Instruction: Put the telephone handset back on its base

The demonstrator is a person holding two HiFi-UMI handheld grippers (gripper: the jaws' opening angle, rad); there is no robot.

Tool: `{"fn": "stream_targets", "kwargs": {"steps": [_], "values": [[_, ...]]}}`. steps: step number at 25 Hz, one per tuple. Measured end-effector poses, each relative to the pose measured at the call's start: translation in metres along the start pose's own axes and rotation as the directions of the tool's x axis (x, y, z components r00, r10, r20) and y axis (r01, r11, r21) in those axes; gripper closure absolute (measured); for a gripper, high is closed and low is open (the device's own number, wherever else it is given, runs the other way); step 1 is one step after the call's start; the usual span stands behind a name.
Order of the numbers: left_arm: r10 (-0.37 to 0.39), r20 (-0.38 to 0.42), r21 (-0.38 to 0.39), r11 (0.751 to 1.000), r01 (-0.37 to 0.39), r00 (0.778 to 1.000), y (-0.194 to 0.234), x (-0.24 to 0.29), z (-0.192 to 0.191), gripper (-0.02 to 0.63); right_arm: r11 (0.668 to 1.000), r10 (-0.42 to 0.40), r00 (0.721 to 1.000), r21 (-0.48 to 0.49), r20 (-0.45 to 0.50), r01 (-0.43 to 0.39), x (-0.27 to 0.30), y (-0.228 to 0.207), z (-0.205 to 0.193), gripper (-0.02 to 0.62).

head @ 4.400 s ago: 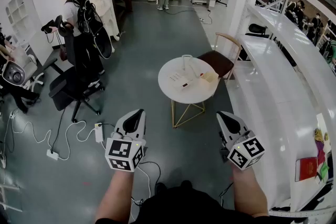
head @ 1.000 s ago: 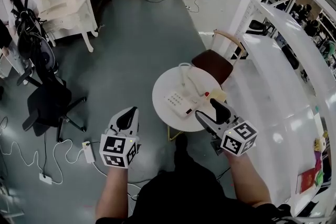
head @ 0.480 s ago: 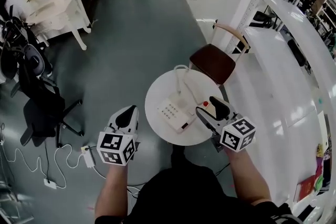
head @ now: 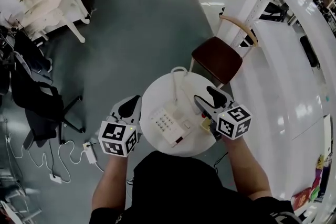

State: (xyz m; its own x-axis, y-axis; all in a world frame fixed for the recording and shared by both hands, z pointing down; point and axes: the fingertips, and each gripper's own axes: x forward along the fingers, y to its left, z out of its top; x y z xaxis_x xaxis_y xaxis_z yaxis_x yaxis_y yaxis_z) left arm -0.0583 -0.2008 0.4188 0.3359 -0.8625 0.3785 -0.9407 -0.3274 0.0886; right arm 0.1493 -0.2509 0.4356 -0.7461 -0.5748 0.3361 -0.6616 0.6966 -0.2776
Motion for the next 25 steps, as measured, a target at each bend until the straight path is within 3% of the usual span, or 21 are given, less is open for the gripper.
{"fn": "stream_targets", "kwargs": {"steps": [7,11,17,25], "values": [[-0.035,-0.026,0.006,0.999,0.035,0.999,0.015,0.044,0.008,0.597,1.000,-0.009,0.996,-0.006,-0.092,0.009,0.041,-0.026,-0.015,0.333],[-0.058,-0.045,0.017,0.998,0.059,0.997,0.031,0.064,0.006,0.597,0.999,-0.033,0.978,-0.017,-0.204,0.031,0.066,-0.041,-0.044,0.333],[-0.098,-0.077,-0.018,0.995,0.097,0.992,0.048,0.094,-0.016,0.597,0.987,-0.125,0.917,-0.140,-0.379,0.076,0.104,-0.070,-0.094,0.330],[-0.141,-0.138,-0.068,0.989,0.133,0.980,0.056,0.110,-0.059,0.597,0.989,-0.140,0.813,-0.125,-0.565,0.084,0.133,-0.094,-0.172,0.222]]}}
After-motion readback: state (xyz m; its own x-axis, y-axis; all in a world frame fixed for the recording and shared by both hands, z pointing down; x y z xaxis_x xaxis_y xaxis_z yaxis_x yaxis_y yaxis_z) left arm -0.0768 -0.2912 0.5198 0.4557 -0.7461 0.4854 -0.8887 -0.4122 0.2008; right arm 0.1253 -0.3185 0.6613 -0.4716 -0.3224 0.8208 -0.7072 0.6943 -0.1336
